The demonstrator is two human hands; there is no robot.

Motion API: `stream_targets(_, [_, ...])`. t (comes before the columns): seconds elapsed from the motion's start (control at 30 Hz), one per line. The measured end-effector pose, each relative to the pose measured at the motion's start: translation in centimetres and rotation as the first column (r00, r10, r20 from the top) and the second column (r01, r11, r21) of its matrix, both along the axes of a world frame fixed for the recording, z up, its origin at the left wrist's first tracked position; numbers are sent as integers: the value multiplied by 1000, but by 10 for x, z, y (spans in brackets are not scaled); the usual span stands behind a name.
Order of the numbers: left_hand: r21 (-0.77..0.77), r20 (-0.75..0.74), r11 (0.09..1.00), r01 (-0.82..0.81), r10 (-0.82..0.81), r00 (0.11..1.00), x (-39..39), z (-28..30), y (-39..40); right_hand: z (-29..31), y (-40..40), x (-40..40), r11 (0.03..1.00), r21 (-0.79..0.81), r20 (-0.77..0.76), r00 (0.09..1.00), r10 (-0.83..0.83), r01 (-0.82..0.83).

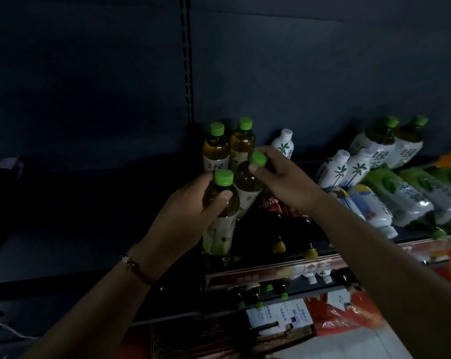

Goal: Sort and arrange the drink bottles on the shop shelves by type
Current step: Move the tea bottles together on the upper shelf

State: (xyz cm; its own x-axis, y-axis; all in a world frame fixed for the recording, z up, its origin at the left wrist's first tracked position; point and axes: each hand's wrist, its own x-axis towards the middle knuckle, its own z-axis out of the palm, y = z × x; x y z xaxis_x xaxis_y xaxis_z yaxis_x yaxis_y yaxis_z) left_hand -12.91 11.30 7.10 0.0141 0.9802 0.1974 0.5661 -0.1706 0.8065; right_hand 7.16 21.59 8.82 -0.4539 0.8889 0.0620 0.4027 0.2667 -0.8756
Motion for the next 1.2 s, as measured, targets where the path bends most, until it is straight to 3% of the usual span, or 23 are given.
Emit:
stream_targets(0.2, [9,11,993,118,-118,993,-4,-11,-4,-4,9,-23,1000,3,-18,999,31,-31])
stream_targets(0.4, [105,5,994,10,-10,1000,3,-16,-12,-14,5,-21,1000,1,-65,998,17,-17])
stream_targets(0.53, [170,-187,984,-55,87,979,13,-15,-15,-15,1,-18,998,38,-91,995,46,-43])
stream_targets(0.63, [351,-369,933,-81,217,904,26,-13,-19,-16,-8,-4,994,88,-79,995,65,-58])
stream_targets(0.73, [505,-449,863,-22,284,847,51,-11,-27,-29,-24,31,974,225,68,998,-7,-9])
stream_targets(0.87, [310,-565,935,171,37,825,94,-43,-29,-66,-60,83,946,319,374,909,-183,59])
stream_targets(0.97, [103,-674,984,142,-36,738,117,-79,-10,-103,-86,101,943,329,582,797,-162,-49])
stream_targets(1.1, [-113,-778,992,51,-120,617,132,-104,15,-134,-95,111,930,364,594,779,-201,-38])
stream_targets(1.2, [-155,-748,986,59,-156,645,138,-112,23,-147,-91,117,931,365,528,824,-205,-2])
